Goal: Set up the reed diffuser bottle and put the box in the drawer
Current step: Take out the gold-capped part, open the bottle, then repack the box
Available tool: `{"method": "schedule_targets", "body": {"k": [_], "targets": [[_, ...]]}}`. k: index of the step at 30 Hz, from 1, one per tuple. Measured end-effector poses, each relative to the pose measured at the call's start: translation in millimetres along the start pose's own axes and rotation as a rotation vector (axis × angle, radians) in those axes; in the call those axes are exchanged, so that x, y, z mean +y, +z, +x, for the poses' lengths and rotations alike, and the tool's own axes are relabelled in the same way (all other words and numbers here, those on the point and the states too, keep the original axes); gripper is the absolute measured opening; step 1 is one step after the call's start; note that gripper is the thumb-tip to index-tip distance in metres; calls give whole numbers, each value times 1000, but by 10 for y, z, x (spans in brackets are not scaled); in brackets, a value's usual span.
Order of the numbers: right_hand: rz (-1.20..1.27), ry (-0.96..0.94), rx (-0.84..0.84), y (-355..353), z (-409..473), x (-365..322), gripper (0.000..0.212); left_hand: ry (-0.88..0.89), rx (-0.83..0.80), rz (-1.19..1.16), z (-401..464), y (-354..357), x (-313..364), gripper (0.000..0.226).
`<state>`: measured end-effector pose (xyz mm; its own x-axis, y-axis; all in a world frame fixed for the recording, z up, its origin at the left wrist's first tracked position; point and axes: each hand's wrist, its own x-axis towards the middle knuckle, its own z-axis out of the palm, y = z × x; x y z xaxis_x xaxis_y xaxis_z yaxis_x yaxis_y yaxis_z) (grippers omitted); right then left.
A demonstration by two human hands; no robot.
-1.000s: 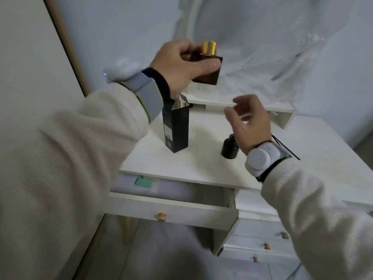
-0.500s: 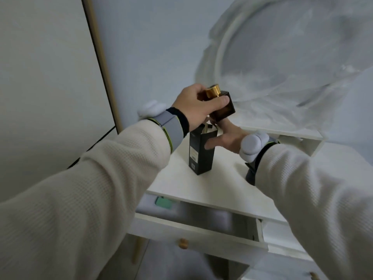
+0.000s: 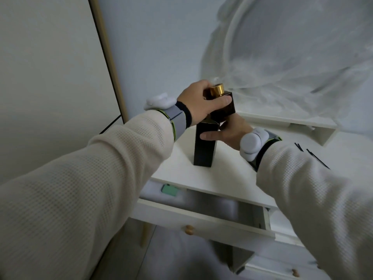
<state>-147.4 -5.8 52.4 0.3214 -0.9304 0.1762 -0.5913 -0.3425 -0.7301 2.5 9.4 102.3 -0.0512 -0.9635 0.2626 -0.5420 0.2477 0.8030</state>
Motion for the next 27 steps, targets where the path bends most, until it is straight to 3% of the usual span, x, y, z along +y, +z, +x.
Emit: {"method": "schedule_targets", "body": {"k": [4, 9, 13, 20, 27], "targets": [[12, -2, 28, -6, 1, 28, 66, 45, 35, 79, -17, -7, 17, 48], [-5, 2, -36, 19, 33, 26, 69, 68, -32, -246, -87, 57, 226, 39], [0, 28, -10, 38, 51, 51, 71, 98, 36, -119, -88, 74, 248, 39], [36, 29, 23, 56, 40, 61, 68, -7, 32, -242, -155, -6, 191, 36], [-25, 99, 82, 48, 29, 109, 64, 20, 73, -113, -57, 46, 265, 40]]}}
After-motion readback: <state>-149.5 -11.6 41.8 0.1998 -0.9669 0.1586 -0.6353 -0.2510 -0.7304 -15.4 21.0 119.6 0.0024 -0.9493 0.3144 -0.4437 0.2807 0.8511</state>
